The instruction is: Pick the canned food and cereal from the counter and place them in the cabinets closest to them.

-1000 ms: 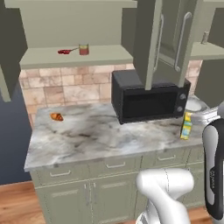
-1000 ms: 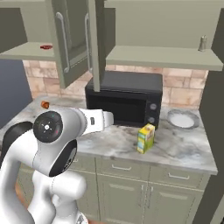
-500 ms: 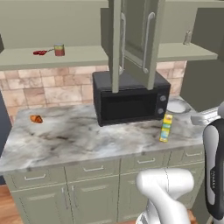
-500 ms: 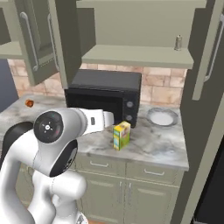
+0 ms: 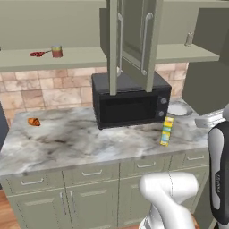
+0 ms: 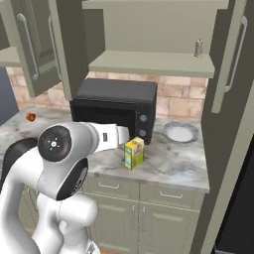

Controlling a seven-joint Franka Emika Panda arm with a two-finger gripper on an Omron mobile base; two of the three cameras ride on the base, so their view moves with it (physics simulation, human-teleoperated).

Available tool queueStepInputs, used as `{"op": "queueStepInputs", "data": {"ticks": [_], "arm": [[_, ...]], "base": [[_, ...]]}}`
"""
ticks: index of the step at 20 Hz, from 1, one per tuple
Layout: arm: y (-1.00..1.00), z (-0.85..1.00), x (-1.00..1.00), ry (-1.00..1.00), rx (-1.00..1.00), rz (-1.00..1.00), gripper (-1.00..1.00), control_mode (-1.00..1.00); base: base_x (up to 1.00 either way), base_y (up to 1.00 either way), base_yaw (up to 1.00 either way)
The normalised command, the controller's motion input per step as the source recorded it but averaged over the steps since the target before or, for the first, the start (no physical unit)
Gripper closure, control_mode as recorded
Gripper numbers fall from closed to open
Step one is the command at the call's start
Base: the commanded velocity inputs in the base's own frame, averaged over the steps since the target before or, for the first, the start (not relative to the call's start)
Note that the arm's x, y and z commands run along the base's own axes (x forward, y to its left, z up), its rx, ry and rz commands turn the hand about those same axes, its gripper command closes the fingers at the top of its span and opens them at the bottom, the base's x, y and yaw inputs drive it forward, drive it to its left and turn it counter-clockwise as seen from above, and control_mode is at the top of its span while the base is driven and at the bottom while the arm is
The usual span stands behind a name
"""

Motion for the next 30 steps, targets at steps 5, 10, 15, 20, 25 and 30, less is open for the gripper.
{"op": "queueStepInputs", "data": {"ticks": [5,10,15,20,25,30], "arm": [[0.00,0.00,0.00,0.00,0.00,0.00,-1.00,1.00],[0.00,0.00,0.00,0.00,0.00,0.00,-1.00,1.00],[0.00,0.00,0.00,0.00,0.00,0.00,-1.00,1.00],[0.00,0.00,0.00,0.00,0.00,0.00,-1.00,-1.00],[0.00,-0.14,0.00,0.00,0.00,0.00,-1.00,-1.00],[0.00,-0.29,0.00,0.01,0.00,0.00,-1.00,-1.00]], "base": [[0.36,-0.09,0.00],[0.41,-0.18,0.00],[0.38,-0.32,0.00],[0.02,-0.04,0.00],[0.00,0.00,0.00],[0.00,0.00,0.00]]}}
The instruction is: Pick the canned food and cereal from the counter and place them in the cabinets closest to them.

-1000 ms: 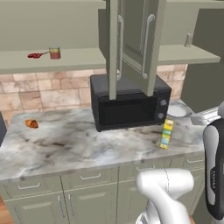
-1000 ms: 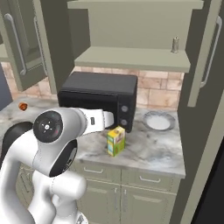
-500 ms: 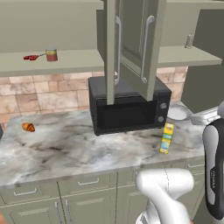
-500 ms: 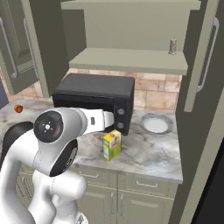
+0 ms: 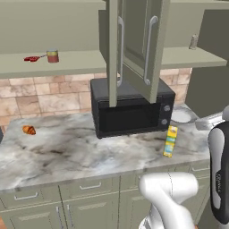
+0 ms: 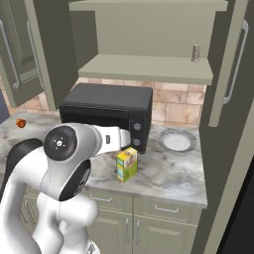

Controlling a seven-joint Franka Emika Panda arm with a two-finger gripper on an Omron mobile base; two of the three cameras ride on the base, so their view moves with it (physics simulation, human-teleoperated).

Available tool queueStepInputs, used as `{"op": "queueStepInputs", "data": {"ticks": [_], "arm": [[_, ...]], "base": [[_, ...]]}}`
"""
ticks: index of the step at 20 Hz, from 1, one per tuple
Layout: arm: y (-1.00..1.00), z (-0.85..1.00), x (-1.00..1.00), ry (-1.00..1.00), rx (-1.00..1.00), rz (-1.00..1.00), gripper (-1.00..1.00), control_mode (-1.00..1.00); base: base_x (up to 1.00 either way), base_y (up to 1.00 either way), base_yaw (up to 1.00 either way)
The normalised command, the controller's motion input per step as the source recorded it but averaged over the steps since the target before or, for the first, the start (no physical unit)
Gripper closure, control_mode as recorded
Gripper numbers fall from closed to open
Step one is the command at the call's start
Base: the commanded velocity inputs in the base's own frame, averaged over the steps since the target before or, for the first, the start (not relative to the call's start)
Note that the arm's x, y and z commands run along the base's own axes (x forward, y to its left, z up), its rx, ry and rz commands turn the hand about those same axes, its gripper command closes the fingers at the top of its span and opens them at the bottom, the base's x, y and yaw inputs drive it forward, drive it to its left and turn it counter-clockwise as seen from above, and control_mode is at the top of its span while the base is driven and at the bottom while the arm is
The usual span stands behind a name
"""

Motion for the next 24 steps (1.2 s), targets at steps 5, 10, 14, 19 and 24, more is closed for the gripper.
{"op": "queueStepInputs", "data": {"ticks": [5,10,14,19,24], "arm": [[0.00,-0.31,0.14,0.03,0.04,-0.01,-1.00,-1.00],[0.09,-0.30,0.30,0.03,0.03,-0.04,-1.00,-1.00],[0.18,-0.22,0.32,0.01,0.00,-0.06,-1.00,-1.00],[0.07,-0.20,0.19,0.00,0.00,-0.08,-1.00,-1.00],[0.00,-0.10,0.06,0.00,0.02,-0.05,-1.00,-1.00]], "base": [[0.00,0.00,0.00],[0.00,0.00,0.00],[0.00,0.00,0.00],[0.00,0.00,0.00],[0.00,0.00,0.00]]}}
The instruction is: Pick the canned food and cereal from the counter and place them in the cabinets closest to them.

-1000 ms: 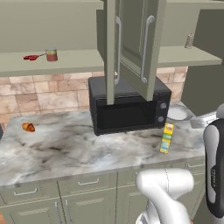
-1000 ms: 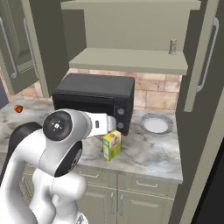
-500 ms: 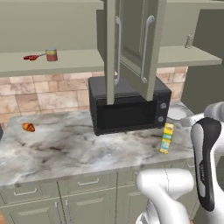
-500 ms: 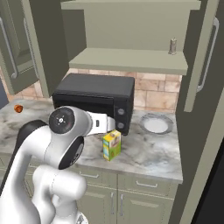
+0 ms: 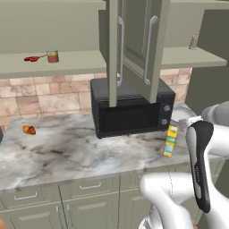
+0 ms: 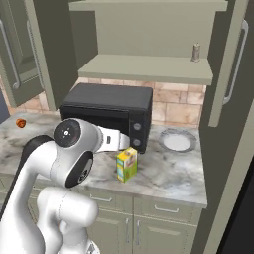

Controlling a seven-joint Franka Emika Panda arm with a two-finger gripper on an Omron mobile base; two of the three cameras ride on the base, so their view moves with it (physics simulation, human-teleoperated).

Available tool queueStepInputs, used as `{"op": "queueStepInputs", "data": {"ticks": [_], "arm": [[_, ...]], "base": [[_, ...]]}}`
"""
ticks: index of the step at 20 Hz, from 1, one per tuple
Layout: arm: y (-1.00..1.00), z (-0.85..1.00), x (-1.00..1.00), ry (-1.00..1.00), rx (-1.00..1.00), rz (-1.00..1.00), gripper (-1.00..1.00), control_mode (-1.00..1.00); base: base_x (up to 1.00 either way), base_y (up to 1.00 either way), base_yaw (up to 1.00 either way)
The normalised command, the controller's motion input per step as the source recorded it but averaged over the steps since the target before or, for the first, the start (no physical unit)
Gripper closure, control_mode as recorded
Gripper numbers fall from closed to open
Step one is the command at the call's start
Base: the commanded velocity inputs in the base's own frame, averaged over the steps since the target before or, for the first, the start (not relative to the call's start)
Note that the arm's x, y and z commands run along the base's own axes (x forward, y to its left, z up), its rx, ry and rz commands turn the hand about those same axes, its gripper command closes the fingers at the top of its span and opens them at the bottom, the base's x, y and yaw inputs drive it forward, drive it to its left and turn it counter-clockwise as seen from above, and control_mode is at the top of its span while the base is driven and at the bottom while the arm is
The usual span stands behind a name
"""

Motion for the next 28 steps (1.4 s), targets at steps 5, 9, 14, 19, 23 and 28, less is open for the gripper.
{"op": "queueStepInputs", "data": {"ticks": [5,9,14,19,23,28], "arm": [[0.00,-0.03,0.01,0.00,0.00,0.00,-1.00,-1.00],[0.01,-0.25,0.06,0.02,-0.03,0.00,-1.00,-1.00],[0.01,-0.29,0.09,0.02,-0.01,0.00,-1.00,-1.00],[0.00,-0.27,0.18,0.02,0.02,0.00,-1.00,-1.00],[0.00,-0.22,0.31,0.01,0.03,-0.01,-1.00,-1.00],[0.00,-0.25,0.39,0.04,0.01,-0.02,-1.00,-1.00]], "base": [[0.00,0.00,0.00],[0.00,0.00,0.00],[0.00,0.00,0.00],[0.00,0.00,0.00],[0.00,0.00,0.00],[0.00,0.00,0.00]]}}
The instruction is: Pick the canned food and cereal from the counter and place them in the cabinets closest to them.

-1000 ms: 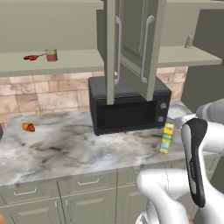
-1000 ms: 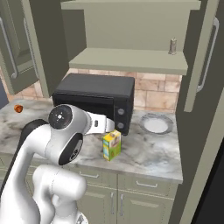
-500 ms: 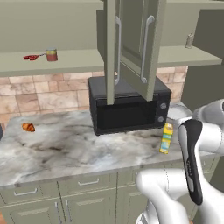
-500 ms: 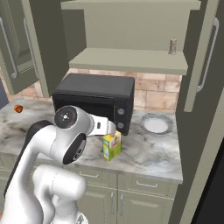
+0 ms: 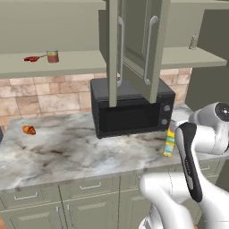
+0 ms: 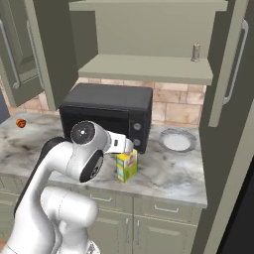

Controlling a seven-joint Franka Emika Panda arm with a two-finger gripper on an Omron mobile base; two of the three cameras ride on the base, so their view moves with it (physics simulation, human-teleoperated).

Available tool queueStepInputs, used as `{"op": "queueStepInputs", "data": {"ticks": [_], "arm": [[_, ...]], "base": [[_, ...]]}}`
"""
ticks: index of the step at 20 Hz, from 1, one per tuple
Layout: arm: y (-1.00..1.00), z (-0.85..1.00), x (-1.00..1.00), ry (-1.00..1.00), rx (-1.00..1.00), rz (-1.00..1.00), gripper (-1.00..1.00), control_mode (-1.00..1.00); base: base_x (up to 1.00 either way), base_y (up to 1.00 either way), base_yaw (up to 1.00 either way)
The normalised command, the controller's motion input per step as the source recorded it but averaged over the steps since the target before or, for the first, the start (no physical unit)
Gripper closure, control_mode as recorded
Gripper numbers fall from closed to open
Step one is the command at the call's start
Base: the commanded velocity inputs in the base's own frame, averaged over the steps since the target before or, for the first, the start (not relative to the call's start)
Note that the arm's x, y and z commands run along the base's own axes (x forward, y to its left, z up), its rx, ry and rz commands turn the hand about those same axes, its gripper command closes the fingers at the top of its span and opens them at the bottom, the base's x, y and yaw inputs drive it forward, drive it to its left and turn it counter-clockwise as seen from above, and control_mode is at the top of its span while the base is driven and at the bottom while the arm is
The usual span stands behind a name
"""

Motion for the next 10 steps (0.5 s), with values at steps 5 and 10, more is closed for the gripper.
{"op": "queueStepInputs", "data": {"ticks": [5,10], "arm": [[0.00,-0.23,0.35,0.05,0.00,-0.03,-1.00,-1.00],[0.00,-0.20,0.29,0.06,0.00,-0.03,-1.00,-1.00]], "base": [[0.00,0.00,0.00],[0.00,0.00,0.00]]}}
